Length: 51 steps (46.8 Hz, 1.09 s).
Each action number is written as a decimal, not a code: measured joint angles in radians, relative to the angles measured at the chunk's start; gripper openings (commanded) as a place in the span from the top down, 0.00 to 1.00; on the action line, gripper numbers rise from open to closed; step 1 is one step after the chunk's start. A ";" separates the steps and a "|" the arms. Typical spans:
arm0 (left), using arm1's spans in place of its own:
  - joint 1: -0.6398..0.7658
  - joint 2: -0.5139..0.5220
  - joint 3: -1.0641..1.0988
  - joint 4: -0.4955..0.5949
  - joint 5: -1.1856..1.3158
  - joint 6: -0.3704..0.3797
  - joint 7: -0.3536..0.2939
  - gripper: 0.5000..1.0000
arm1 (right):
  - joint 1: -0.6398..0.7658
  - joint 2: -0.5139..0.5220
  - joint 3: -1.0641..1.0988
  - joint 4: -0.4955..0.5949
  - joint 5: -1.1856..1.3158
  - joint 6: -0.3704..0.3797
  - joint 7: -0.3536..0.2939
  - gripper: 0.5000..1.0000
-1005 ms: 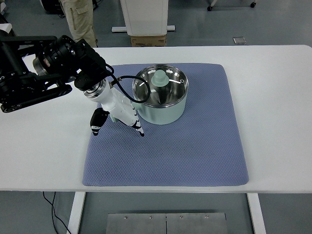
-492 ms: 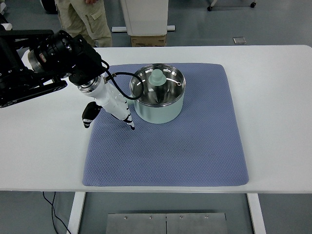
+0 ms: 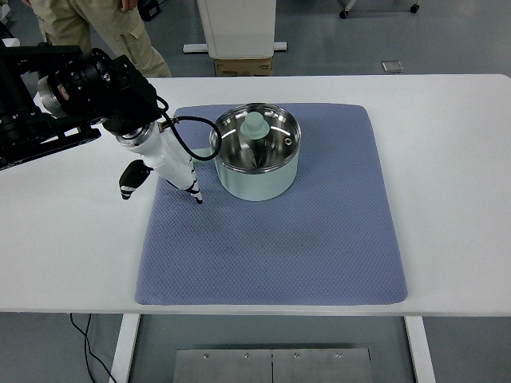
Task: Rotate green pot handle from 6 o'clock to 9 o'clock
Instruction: 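Keep sweeping the handle with the left hand toward the arm's side, then lift the left hand up off the handle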
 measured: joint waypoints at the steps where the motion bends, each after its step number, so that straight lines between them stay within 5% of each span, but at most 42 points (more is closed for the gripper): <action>1: 0.000 -0.001 0.003 0.004 0.005 0.004 0.000 0.00 | 0.000 0.000 0.000 0.000 0.000 0.000 0.000 0.00; 31: 0.002 -0.010 0.028 0.041 0.066 0.045 -0.009 0.00 | 0.000 0.000 0.000 0.000 0.000 0.000 0.000 0.00; 51: -0.005 -0.002 0.014 -0.077 -0.096 0.032 -0.024 0.00 | 0.000 0.000 0.000 0.000 0.000 0.000 0.000 0.00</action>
